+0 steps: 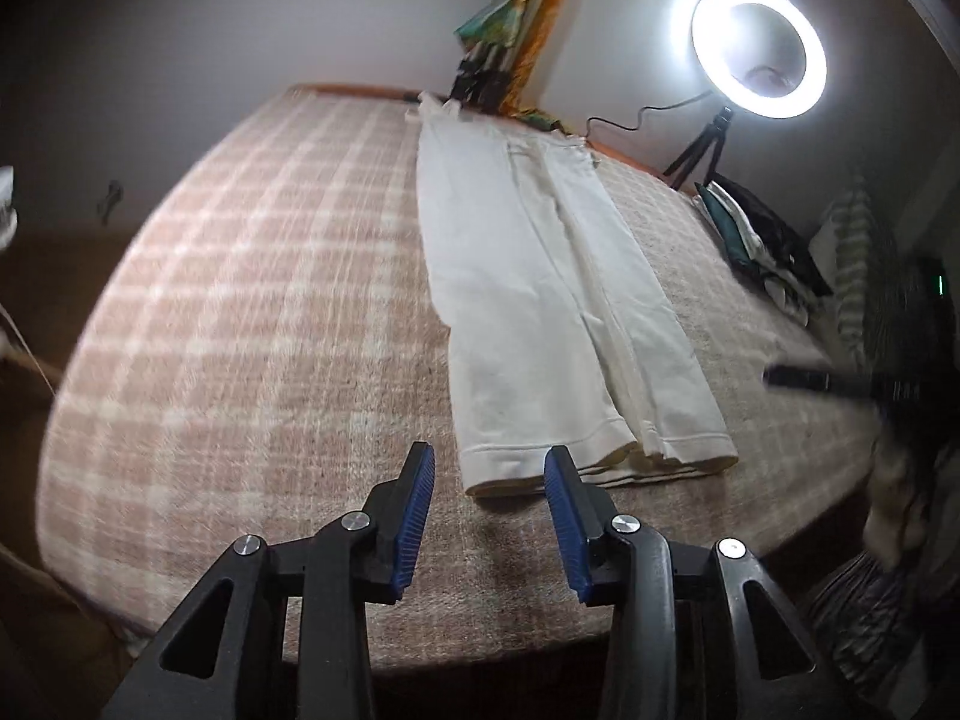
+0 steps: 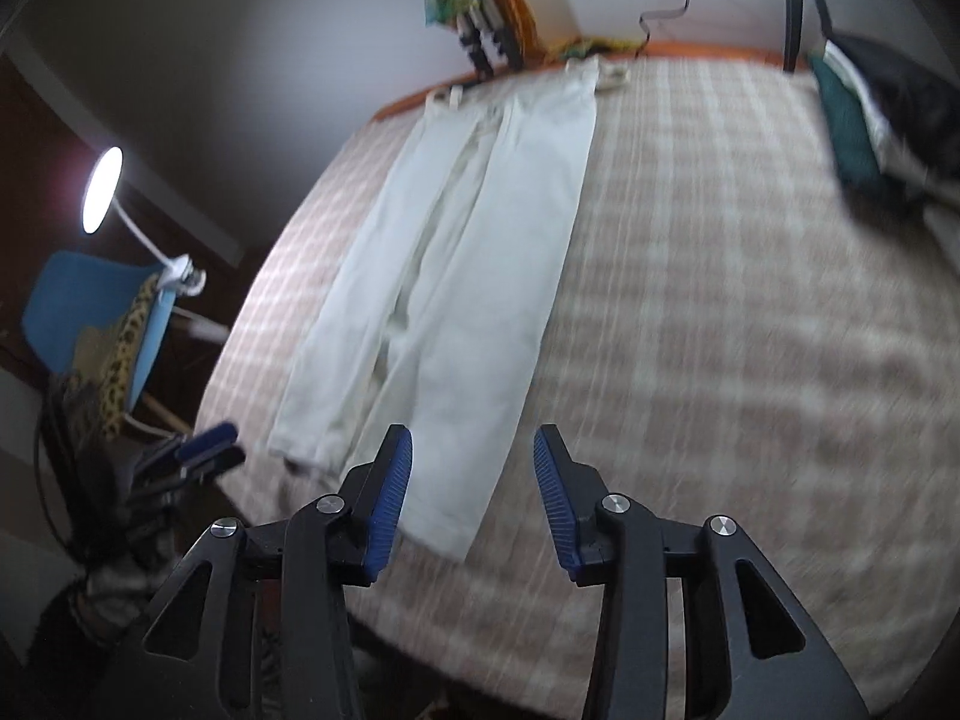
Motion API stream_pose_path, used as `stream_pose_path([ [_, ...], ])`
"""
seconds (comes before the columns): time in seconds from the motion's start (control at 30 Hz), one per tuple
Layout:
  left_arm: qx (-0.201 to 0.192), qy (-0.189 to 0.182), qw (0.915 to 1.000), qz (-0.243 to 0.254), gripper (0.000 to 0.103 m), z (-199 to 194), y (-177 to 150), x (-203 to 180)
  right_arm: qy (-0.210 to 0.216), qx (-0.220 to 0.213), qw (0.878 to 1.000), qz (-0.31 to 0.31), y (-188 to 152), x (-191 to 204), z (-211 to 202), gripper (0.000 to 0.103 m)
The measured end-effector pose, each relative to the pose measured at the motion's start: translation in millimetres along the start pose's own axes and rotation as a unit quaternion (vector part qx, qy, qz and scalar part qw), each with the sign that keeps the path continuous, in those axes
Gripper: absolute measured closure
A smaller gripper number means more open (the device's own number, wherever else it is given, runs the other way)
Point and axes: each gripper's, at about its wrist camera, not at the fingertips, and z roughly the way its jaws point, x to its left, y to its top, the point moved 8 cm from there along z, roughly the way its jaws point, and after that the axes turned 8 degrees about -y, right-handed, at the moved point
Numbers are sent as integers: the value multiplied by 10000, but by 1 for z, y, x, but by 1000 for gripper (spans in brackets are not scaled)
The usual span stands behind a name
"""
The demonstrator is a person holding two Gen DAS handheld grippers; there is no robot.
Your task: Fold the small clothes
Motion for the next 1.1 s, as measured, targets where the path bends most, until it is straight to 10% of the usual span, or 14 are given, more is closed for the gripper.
stream_pose_path([
  [0.57,519,-757,9913,-946,81,33,-8,9,718,475,9960,231,-45,6,34,62],
  [0.77,512,-751,9912,-960,98,36,-6,6,1016,625,9920,406,-48,1,42,96],
  [1.1,399,-899,9887,-1128,102,19,-11,12,1209,371,9914,351,-46,0,17,99],
])
